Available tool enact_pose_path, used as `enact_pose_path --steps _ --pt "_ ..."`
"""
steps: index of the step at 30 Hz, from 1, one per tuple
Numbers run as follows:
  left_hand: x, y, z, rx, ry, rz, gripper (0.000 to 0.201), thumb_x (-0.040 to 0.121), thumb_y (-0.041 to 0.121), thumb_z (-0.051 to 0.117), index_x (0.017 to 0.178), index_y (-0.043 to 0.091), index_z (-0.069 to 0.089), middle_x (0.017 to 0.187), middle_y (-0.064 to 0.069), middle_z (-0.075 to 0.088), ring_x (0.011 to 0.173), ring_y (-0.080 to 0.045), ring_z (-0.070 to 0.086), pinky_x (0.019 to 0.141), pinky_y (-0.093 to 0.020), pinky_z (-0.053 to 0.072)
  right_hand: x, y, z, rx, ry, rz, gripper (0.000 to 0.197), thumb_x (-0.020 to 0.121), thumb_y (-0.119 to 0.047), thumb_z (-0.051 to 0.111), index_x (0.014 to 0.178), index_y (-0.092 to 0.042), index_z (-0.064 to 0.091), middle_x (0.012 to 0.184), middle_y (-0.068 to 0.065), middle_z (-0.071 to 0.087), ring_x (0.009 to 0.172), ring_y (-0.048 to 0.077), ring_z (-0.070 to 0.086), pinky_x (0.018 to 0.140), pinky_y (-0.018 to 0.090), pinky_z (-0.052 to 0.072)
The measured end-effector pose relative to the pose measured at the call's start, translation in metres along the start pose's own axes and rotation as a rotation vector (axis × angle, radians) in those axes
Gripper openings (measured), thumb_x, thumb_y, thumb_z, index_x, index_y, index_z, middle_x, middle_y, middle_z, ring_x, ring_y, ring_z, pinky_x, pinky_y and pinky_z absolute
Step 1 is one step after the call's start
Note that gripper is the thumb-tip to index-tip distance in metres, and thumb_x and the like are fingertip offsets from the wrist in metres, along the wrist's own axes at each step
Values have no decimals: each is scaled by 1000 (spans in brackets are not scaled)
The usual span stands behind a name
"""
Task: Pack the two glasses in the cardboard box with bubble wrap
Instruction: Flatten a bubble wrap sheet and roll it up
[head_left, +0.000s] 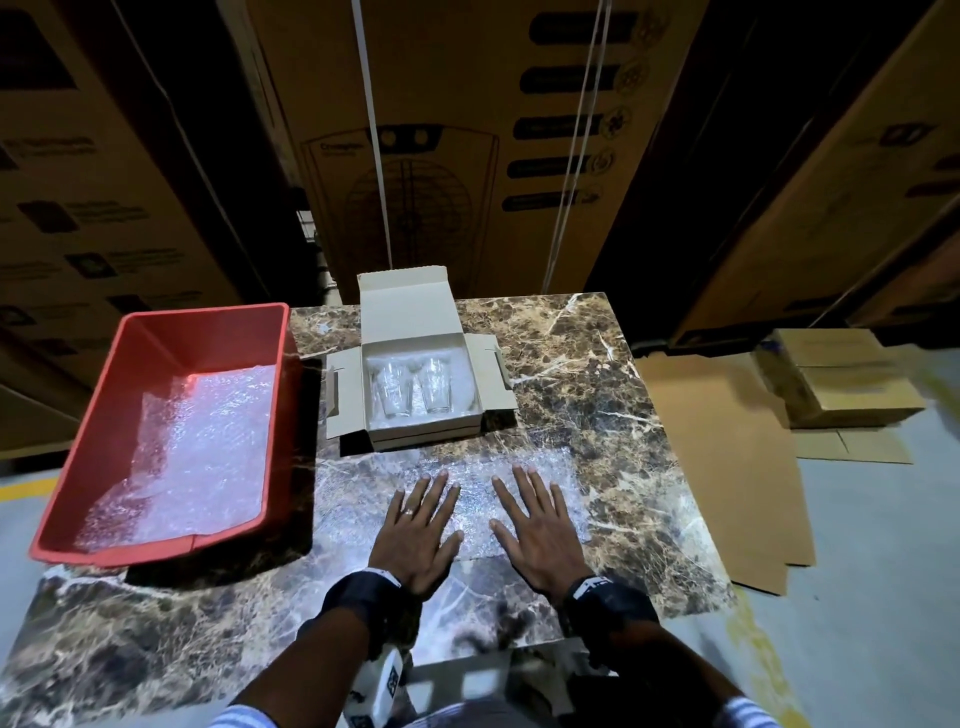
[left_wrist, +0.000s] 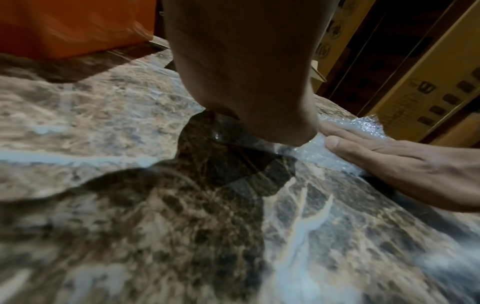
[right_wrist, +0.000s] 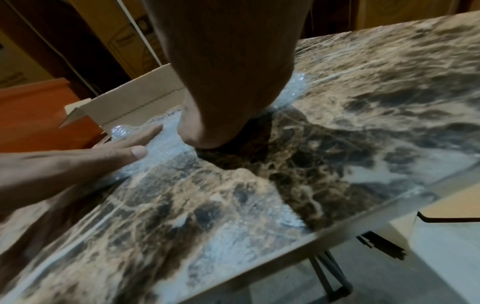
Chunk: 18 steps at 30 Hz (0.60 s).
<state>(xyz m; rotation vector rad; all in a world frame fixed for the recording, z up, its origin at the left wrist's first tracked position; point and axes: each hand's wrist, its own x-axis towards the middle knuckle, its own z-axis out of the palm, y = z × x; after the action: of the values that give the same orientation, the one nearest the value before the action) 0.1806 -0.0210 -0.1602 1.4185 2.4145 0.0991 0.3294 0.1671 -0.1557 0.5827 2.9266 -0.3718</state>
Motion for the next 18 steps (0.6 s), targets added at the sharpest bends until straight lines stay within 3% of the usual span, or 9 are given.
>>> enact_pose_path --steps 2,6,10,14,18 --pt "-1 -4 -1 1 -12 -10 70 104 64 13 165 30 6 172 6 -4 158 -23 -5 122 -48 -8 0 5 0 -17 -8 -13 66 106 -64 20 163 -38 -2 171 -2 -9 158 21 -8 125 50 -2" --pt "-2 -12 -2 28 -20 -19 76 102 73 18 165 31 12 172 6 6 158 -24 6 122 -51 -3 -1 12 -2 -30 -13 -5 71 102 -73 16 162 -40 -6 170 -6 -14 157 17 -14 125 49 -3" --pt "-5 -20 -5 28 -4 -50 86 94 84 10 164 34 5 170 9 -4 158 -22 -2 122 -54 -7 -3 27 -7 -40 -32 57 81 96 -82 14 160 -40 -12 168 -8 -21 156 17 -18 126 48 -8" --pt "-9 -23 -13 -2 -19 -104 87 91 87 18 159 43 -12 165 11 -26 154 -20 -24 121 -51 -19 -6 47 -12 -40 -53 108 83 92 -86 12 159 -43 -15 167 -8 -23 155 16 -21 126 49 -6" --pt "-11 -25 -18 3 -24 -84 92 88 87 22 160 41 -13 166 8 -25 156 -24 -21 121 -52 -17 -6 51 -17 -7 -81 87 81 93 -84 15 157 -46 -16 166 -10 -25 155 16 -21 126 48 -7"
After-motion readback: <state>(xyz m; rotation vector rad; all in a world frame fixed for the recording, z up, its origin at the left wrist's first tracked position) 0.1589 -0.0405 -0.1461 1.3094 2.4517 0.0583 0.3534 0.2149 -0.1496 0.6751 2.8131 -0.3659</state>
